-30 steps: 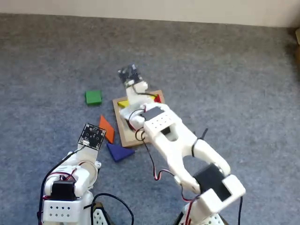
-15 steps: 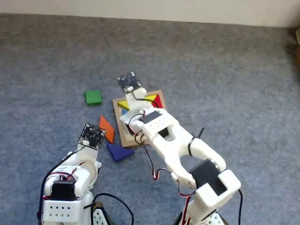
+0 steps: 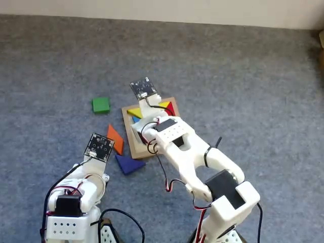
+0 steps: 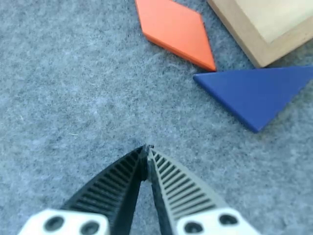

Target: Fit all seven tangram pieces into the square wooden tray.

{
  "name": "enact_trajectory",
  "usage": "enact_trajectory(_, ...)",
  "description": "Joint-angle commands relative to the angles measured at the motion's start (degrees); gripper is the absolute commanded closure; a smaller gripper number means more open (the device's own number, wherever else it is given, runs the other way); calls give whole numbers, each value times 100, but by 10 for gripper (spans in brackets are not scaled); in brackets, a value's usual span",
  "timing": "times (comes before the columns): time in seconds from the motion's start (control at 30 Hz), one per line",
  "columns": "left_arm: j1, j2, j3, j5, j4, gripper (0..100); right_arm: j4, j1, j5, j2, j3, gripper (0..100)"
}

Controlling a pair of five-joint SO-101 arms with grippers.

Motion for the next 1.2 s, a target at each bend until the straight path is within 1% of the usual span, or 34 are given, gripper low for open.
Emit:
enact_trajectory(0.0,-57,-154,110,-53,35,992,-4,154,35,66,57,986)
enact_trajectory(0.2,-57,-154,110,-53,35,992,13,154,26,57,66,986)
enact_trajectory(0.37,-57,-154,110,-53,35,992,602,154,18,57,13,986)
enact_trajectory(0.43,-57,-154,110,-53,35,992,681,207,18,57,13,986)
enact_trajectory(0.6,-57,-154,110,-53,35,992,681,418,18,48,13,986)
enact_trajectory(0.73,-57,-154,110,-53,35,992,681,426,18,-31,13,986)
enact_trajectory(0.93,-57,-154,110,-53,35,992,664,356,18,-998,75,986)
enact_trajectory(1.07,-57,-154,110,-53,35,992,637,295,18,-1147,22,986)
enact_trajectory(1.17,-57,-154,110,-53,35,992,233,224,18,-1068,31,986)
